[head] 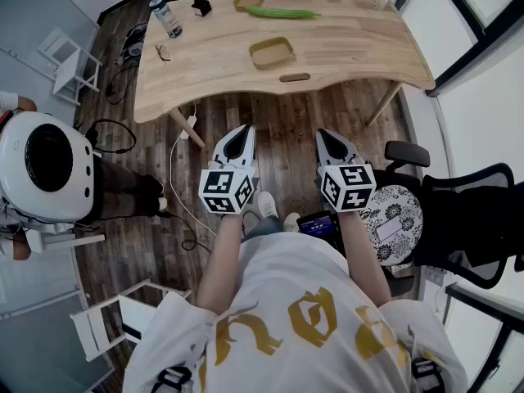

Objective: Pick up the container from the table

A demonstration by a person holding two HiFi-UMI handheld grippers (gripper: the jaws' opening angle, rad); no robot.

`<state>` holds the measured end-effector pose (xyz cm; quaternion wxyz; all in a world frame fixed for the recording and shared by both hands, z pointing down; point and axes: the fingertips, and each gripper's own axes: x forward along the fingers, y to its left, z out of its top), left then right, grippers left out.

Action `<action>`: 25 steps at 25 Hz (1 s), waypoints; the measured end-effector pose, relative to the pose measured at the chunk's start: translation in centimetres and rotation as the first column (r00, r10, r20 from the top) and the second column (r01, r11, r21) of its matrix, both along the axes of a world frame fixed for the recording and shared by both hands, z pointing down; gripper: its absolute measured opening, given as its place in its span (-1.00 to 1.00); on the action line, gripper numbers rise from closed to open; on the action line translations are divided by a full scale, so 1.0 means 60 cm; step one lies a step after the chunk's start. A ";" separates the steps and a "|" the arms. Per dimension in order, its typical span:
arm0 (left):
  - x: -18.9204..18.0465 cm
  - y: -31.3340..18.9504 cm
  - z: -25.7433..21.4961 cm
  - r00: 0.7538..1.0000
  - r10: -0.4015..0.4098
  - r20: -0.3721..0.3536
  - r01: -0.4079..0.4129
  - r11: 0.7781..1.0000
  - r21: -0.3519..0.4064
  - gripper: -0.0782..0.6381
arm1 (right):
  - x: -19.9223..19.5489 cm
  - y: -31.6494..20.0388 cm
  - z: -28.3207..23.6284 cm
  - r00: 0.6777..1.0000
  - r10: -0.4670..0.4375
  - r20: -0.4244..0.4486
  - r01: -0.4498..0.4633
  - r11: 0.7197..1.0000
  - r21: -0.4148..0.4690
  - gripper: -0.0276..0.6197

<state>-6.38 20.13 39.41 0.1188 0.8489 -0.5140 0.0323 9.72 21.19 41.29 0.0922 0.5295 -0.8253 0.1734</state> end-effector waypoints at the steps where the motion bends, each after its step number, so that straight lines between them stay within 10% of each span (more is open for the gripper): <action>1: -0.005 0.000 -0.002 1.000 -0.014 -0.001 0.014 1.000 0.002 -0.76 | -0.001 0.001 0.000 1.000 -0.006 0.005 0.007 1.000 -0.004 -0.88; 25: 0.014 -0.100 0.041 0.999 -0.044 0.006 0.044 0.994 -0.099 -0.76 | 0.027 -0.089 -0.004 0.992 -0.052 0.113 0.052 0.999 0.004 -0.88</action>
